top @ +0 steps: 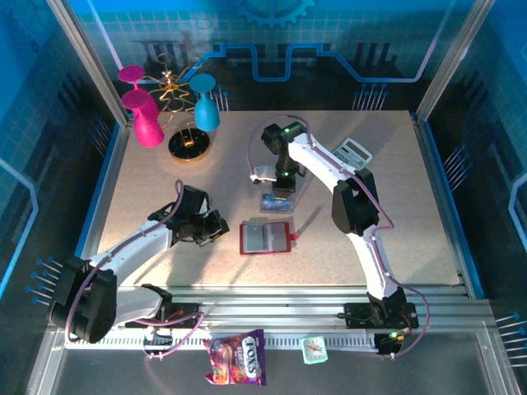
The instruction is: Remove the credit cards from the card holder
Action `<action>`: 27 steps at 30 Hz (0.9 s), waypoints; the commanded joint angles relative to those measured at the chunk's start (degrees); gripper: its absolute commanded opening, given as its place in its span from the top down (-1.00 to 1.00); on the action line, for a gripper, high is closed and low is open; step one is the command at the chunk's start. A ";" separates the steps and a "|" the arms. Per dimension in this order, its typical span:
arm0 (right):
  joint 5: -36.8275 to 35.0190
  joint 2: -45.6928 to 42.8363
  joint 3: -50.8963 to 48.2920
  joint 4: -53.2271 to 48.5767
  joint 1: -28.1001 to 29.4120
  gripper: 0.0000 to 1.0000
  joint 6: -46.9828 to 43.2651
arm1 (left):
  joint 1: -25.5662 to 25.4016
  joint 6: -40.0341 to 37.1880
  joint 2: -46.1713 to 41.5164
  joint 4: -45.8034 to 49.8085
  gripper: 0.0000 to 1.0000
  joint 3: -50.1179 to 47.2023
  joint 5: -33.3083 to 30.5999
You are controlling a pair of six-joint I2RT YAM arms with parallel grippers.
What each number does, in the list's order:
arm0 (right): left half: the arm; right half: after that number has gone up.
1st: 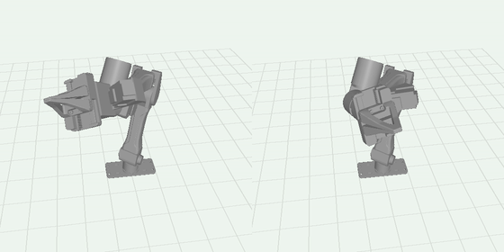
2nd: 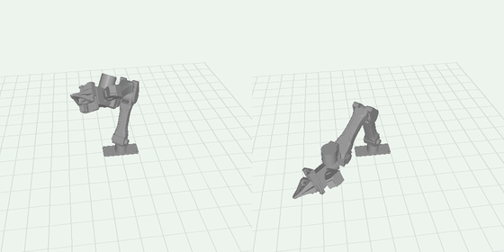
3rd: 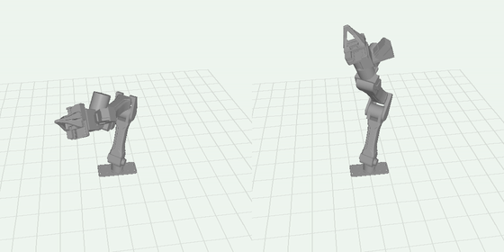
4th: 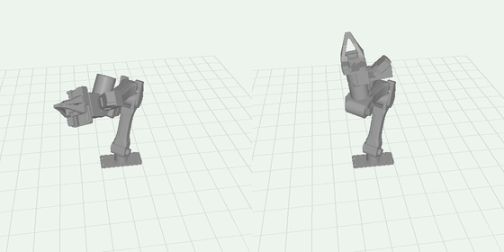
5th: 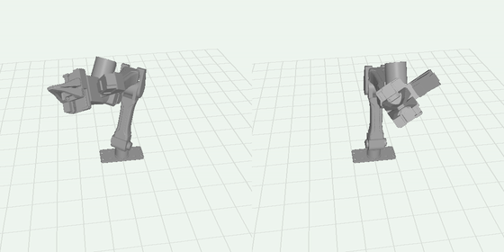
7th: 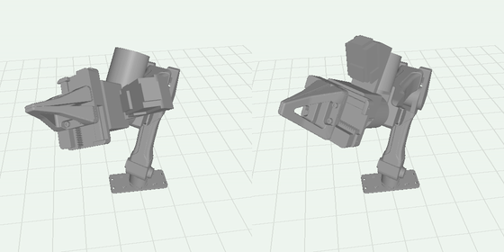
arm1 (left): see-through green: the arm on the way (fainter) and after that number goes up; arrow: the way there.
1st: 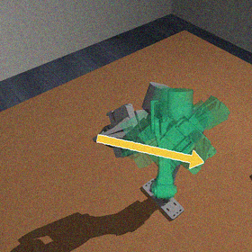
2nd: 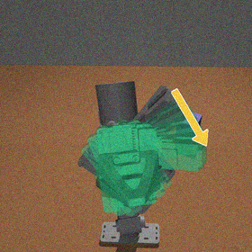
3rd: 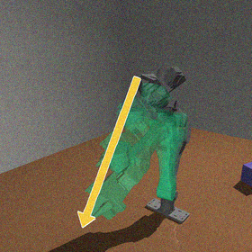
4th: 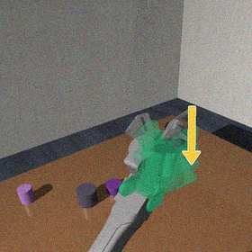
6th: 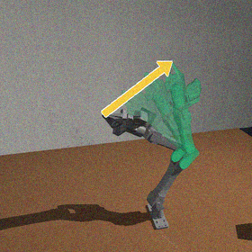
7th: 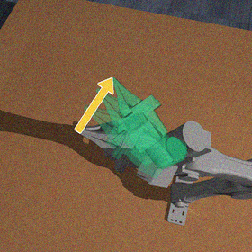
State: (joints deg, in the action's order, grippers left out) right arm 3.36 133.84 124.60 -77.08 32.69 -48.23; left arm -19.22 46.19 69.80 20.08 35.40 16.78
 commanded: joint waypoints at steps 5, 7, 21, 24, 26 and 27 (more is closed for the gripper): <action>-0.76 -5.13 -3.44 0.78 1.06 0.63 1.76 | 0.59 0.53 1.22 -2.38 0.77 -1.38 2.02; 0.01 -6.90 -5.68 2.73 1.13 0.63 2.57 | 0.59 0.65 1.43 -3.08 0.77 -1.55 2.37; 3.01 -20.89 -25.45 17.73 3.73 0.64 15.97 | -0.45 2.30 6.43 -9.17 0.77 -1.83 5.03; 4.01 -22.96 -29.28 20.50 4.89 0.64 20.04 | -1.24 2.41 7.83 -9.91 0.78 -1.41 5.11; 4.85 -24.23 -31.78 22.63 5.68 0.63 23.13 | -1.88 2.56 8.89 -10.43 0.78 -1.08 5.09; 5.23 -24.85 -33.31 24.00 6.17 0.63 24.96 | -2.21 2.65 9.48 -10.65 0.79 -0.87 5.02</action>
State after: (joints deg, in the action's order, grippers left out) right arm 5.78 111.96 94.04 -57.58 37.34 -29.89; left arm -20.53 48.07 77.65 10.79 33.91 20.45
